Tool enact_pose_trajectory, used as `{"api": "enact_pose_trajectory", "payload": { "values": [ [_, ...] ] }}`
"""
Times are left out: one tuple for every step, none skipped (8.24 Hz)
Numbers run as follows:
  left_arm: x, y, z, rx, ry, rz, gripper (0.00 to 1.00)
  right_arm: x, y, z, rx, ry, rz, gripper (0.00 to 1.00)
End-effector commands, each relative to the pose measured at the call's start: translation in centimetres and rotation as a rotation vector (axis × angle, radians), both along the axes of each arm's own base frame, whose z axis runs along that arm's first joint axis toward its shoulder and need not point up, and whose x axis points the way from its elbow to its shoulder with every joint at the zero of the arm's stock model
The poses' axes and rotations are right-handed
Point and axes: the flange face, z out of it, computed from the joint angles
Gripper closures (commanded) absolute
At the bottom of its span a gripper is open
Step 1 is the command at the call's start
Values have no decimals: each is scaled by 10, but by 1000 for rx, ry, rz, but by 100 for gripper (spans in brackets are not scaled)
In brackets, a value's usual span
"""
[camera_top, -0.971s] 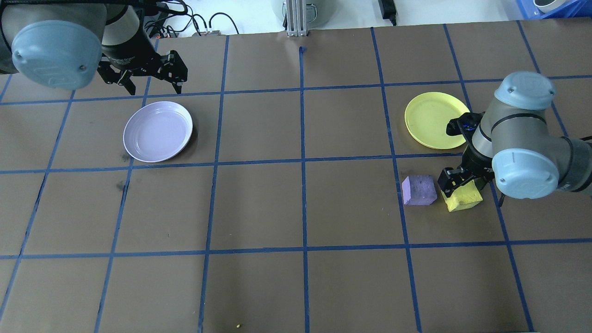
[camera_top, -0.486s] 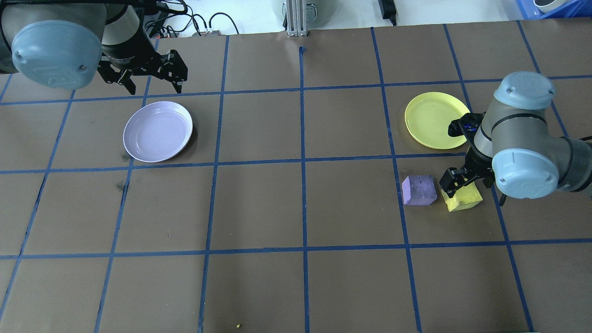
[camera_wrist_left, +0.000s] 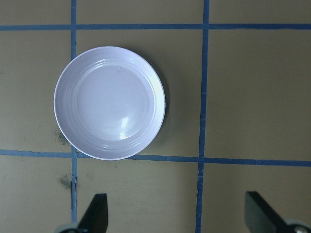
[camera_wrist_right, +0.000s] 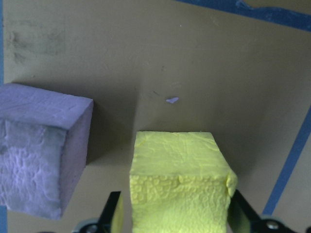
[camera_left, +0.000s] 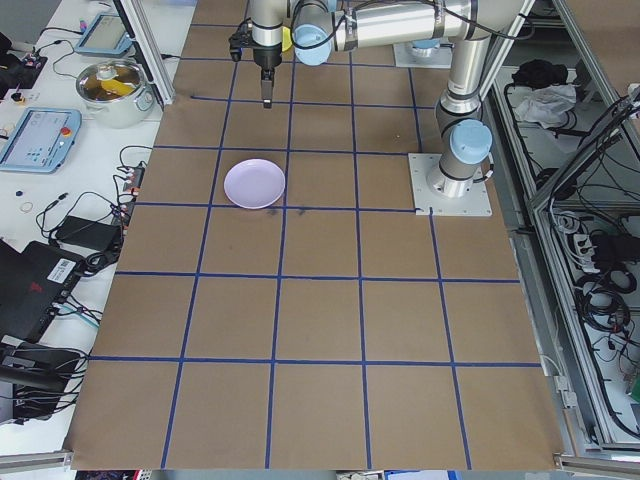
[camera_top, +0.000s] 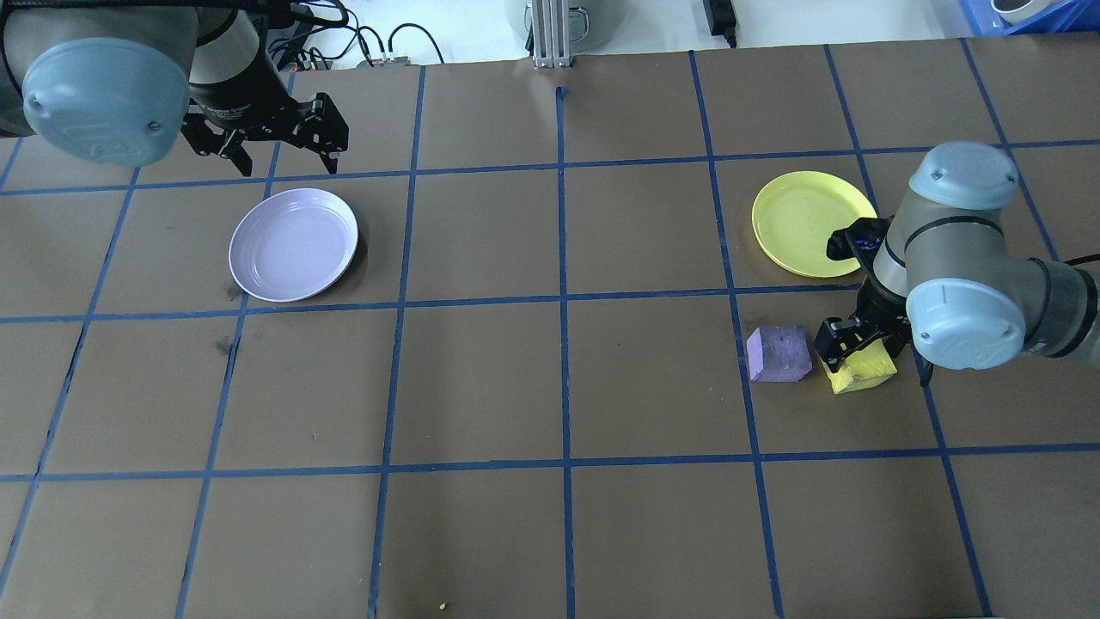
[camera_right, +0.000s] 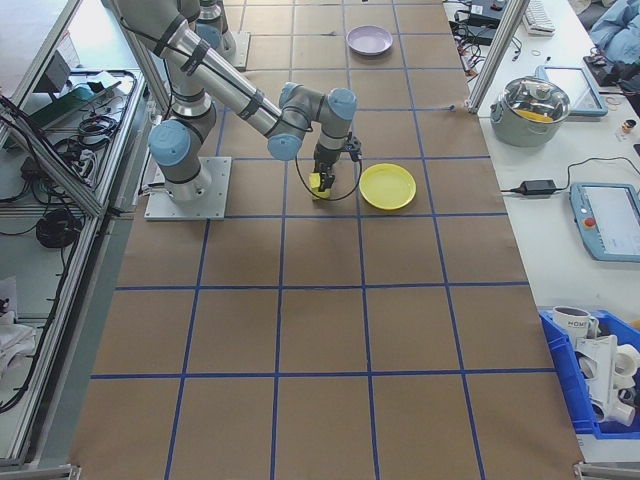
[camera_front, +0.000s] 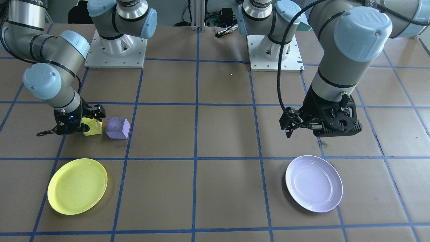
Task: Sort blocks by color into plates
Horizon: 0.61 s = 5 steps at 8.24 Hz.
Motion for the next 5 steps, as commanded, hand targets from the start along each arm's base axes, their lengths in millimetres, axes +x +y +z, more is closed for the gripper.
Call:
{"api": "enact_pose_trajectory", "payload": {
  "values": [
    [0, -1, -2, 2, 2, 0, 0, -3, -5, 3, -11, 16, -6, 80],
    [-1, -1, -2, 2, 2, -1, 0, -7, -16, 19, -37, 36, -5, 92],
    [0, -1, -1, 1, 0, 0, 0, -18, -39, 50, -60, 93, -1, 95],
    [0, -1, -1, 1, 0, 0, 0, -20, -63, 77, -79, 89, -37, 95],
    [0, -1, -2, 2, -1, 0, 0, -28, -98, 86, -107, 89, -47, 94]
  ]
}}
